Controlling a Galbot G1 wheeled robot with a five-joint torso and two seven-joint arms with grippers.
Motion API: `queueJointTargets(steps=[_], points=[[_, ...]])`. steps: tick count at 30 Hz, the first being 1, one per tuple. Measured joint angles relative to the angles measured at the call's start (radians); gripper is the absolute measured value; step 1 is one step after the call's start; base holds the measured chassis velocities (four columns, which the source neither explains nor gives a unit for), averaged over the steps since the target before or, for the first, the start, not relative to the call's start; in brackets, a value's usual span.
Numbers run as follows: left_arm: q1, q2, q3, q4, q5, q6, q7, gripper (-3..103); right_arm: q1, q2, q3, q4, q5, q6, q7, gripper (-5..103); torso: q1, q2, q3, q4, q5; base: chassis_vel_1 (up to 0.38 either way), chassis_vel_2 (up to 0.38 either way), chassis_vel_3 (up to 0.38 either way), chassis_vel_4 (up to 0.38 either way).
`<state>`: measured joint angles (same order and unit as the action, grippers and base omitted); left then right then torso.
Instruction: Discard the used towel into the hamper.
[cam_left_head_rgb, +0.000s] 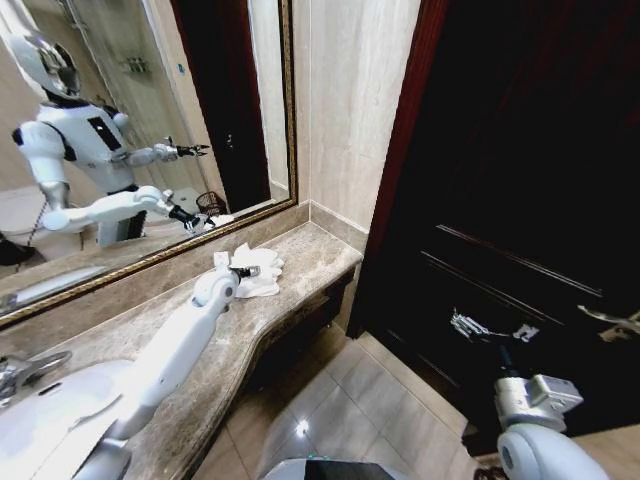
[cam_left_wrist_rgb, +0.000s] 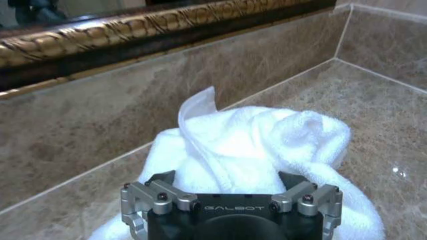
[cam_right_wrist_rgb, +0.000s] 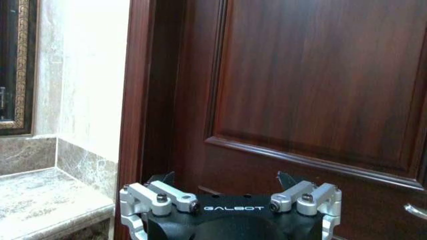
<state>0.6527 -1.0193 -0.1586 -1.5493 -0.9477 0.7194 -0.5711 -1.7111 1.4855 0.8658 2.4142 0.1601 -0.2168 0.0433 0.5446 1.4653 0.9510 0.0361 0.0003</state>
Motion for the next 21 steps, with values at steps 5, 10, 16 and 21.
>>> queueJointTargets(steps=[5, 10, 16, 21], points=[[-0.032, -0.021, 0.038, 0.051, 0.0, 0.001, 0.017, 100, -0.001, 0.001, 0.004, -0.005, 0.001, 0.007, -0.001, 100, 0.0, 0.0, 0.0, 0.0002, -0.0001, 0.0, 0.0, 0.0, 0.0], [-0.045, -0.047, 0.052, 0.078, 0.009, 0.0, 0.022, 100, 0.0, -0.005, 0.01, -0.005, 0.007, 0.008, -0.001, 100, 0.0, 0.0, 0.0, 0.0, -0.0001, 0.0, 0.0, 0.0, 0.0], [-0.046, -0.069, 0.058, 0.095, 0.03, -0.004, 0.032, 100, 0.001, -0.013, 0.017, -0.005, 0.017, 0.008, 0.002, 100, 0.0, 0.0, 0.0, 0.0, 0.0001, 0.0, 0.0, 0.0, 0.0], [-0.039, -0.071, 0.06, 0.093, 0.042, -0.026, 0.04, 97, 0.003, -0.015, 0.017, -0.011, 0.018, 0.013, 0.005, 100, 0.0, 0.0, 0.0, 0.0, 0.0, 0.0, 0.0, 0.0, 0.0]])
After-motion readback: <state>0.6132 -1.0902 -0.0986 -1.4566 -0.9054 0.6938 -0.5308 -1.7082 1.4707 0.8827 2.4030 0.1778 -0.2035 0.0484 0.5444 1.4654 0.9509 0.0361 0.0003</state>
